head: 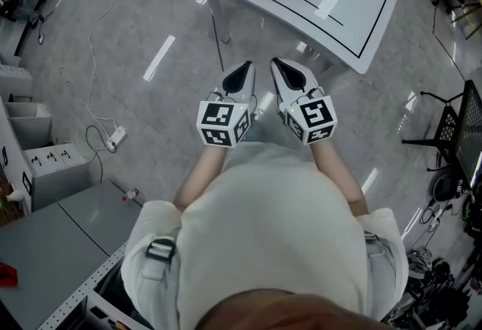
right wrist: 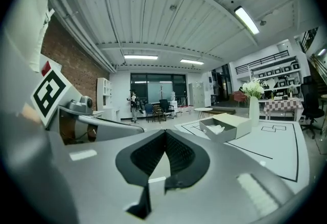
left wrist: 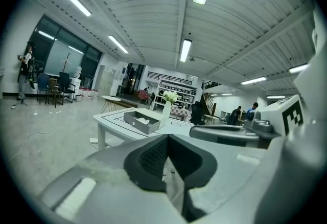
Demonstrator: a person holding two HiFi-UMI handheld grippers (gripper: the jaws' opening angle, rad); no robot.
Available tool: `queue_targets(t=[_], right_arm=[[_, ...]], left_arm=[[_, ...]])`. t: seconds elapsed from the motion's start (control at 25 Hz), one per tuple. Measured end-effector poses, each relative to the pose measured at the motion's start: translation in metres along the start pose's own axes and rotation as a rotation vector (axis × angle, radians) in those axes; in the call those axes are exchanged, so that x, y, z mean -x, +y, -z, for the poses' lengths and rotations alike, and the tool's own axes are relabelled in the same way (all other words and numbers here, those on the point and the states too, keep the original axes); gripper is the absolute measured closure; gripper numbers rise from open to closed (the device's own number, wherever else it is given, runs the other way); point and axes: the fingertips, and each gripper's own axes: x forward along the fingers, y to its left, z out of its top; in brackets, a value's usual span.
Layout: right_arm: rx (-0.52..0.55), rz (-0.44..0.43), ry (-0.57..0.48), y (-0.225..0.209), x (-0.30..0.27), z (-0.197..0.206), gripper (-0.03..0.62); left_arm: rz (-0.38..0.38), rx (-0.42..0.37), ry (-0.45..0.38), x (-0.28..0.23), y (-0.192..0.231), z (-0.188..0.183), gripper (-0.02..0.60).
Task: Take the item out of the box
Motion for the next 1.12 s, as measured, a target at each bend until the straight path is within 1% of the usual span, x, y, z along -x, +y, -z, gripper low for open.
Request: queue_targets(t=[0.16, 0.4, 0.76, 0.8, 0.88, 0.96, 1.12], right_arm=[[0.017, 0.014, -0.003, -0.013, -0.028, -0.011, 0.606], [0.010, 0.031, -0.017, -0.024, -0.067, -0.025, 0.606], [-0.016, 0.106, -0.035, -0.050, -0.123, -0.038, 0.606], [-0.017, 0.110, -0.035, -0.052, -0.129, -0.038, 0.603], [-0.018, 0.108, -0.030, -0.053, -0.141, -0.038, 0.553], [-0.018, 0.112, -0.024, -0.055, -0.151, -0.038, 0.549], [-0.030, 0.152, -0.035, -0.065, -0.164, -0.043, 0.558]], left_arm=[[0.025, -0.010, 0.010, -0.021, 0.018, -0.016, 0.581], [0.057, -0.023, 0.023, -0.048, 0.047, -0.037, 0.581], [0.112, -0.038, 0.036, -0.088, 0.091, -0.060, 0.581], [0.119, -0.040, 0.038, -0.091, 0.095, -0.061, 0.581], [0.133, -0.042, 0.039, -0.098, 0.104, -0.064, 0.581], [0.146, -0.044, 0.039, -0.105, 0.111, -0.068, 0.581], [0.165, -0.041, 0.041, -0.116, 0.124, -0.074, 0.581]])
